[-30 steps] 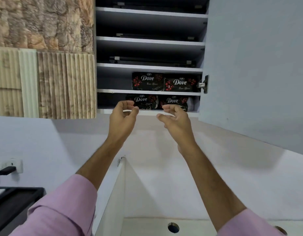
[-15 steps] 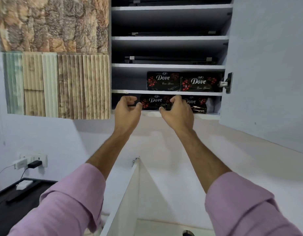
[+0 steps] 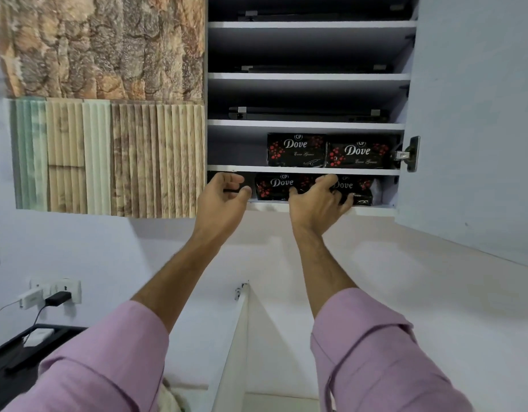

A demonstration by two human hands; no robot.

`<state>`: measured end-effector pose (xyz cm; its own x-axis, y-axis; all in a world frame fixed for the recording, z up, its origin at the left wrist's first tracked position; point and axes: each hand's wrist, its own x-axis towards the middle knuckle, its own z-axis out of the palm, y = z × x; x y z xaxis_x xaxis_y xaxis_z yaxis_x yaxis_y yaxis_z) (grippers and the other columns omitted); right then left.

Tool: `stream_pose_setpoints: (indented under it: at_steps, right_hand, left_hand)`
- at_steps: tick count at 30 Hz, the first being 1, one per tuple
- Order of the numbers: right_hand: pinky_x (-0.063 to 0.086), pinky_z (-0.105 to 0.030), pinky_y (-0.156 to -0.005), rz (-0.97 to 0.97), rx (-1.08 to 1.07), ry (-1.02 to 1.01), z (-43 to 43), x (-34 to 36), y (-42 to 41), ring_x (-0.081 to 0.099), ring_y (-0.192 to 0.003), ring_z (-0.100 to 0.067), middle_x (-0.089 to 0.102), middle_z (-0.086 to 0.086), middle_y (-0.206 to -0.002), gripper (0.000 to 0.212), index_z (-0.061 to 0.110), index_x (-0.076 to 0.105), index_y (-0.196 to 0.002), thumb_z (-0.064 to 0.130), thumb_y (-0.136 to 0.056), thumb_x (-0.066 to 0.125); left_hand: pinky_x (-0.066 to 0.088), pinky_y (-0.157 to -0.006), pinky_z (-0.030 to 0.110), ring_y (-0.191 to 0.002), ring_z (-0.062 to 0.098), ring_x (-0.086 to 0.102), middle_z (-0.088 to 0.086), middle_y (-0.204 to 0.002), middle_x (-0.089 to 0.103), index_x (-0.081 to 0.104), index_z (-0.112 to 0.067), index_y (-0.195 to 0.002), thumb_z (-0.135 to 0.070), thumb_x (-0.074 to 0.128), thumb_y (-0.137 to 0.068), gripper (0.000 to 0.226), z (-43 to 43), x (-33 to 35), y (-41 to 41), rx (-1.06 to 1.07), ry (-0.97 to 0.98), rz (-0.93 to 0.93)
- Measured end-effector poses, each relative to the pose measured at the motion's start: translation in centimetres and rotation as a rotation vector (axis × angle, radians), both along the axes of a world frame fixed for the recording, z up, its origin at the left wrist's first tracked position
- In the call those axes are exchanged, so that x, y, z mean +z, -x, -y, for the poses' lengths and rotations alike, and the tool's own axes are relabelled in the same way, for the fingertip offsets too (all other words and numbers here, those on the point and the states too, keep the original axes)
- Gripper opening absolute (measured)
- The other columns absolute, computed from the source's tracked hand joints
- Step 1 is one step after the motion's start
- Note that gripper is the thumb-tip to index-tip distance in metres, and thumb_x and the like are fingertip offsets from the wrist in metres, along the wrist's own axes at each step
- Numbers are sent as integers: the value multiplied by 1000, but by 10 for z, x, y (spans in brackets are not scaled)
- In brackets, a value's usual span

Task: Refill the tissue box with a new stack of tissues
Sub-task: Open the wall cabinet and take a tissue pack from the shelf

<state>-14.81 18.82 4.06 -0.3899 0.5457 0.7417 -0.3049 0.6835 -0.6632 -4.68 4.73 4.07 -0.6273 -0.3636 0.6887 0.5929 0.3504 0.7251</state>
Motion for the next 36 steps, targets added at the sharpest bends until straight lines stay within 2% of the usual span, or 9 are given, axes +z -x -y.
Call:
stream_pose_setpoints:
  at_steps: [8, 12, 17, 19, 23, 27, 31, 33, 36]
  right_hand:
    - [23, -46, -124, -115, 218, 130, -2, -3, -19, 69, -91, -21, 57, 18, -75, 46, 19, 49, -101, 17, -73, 86]
    - [48, -53, -103, -274, 384, 190, -8, -19, -45, 69, -94, -22, 64, 14, -88, 50, 22, 47, -111, 15, -76, 81]
    - [54, -16, -82, -397, 604, 316, -24, -48, -81, 66, -103, -9, 66, -1, -106, 71, 27, 47, -142, -2, -84, 74]
    - [52, -21, -91, -397, 613, 290, -33, -64, -91, 63, -107, -14, 62, -2, -110, 74, 33, 53, -141, -8, -82, 68]
    - [52, -43, -104, -337, 670, 371, -52, -102, -110, 60, -112, -17, 52, 1, -116, 55, 30, 73, -105, -13, -74, 59]
    - [47, -62, -106, -234, 781, 542, -66, -146, -124, 59, -119, -30, 60, -15, -124, 18, 30, 72, -96, 23, -81, 63]
    - [54, -42, -94, -30, 725, 825, -84, -195, -127, 64, -94, -14, 68, -5, -102, 37, 12, 69, -93, 45, -81, 78]
    - [53, -33, -83, 69, 683, 878, -94, -225, -127, 63, -86, -16, 66, 0, -93, 20, 15, 67, -87, 23, -82, 85]
    - [51, -31, -67, 208, 677, 1041, -107, -272, -131, 64, -84, -20, 64, 1, -97, 39, 21, 62, -110, 2, -82, 81]
  left_hand:
    - [59, -95, 46, -104, 14, 67, -5, -113, 67, 63, -19, -117, -21, 69, -94, 24, 13, -8, -13, -20, -15, 6]
    - [59, -95, 46, -105, 14, 67, -4, -117, 65, 61, -21, -121, -22, 68, -95, 27, 10, -17, -18, -41, -43, 28]
    - [59, -96, 47, -110, 16, 66, -5, -120, 64, 60, -25, -123, -25, 69, -94, 30, 13, -32, -22, -54, -101, 40]
    - [60, -95, 47, -110, 17, 66, -4, -120, 64, 60, -25, -123, -25, 69, -94, 30, 15, -38, -23, -51, -126, 50]
    - [62, -90, 39, -109, 17, 68, 0, -120, 65, 61, -23, -122, -22, 68, -96, 27, 16, -55, -25, -59, -173, 81]
    - [62, -87, 37, -109, 20, 69, 3, -121, 66, 61, -20, -122, -21, 68, -96, 27, 7, -81, -28, -81, -194, 135]
    - [62, -90, 39, -111, 24, 69, 8, -123, 66, 63, -18, -120, -18, 67, -97, 24, -11, -118, -37, -134, -248, 242]
    - [61, -89, 37, -112, 26, 68, 10, -124, 66, 63, -18, -119, -16, 67, -97, 23, -22, -140, -43, -159, -272, 305]
    - [60, -86, 32, -110, 25, 69, 9, -121, 66, 63, -15, -122, -15, 66, -97, 26, -40, -173, -54, -205, -316, 420]
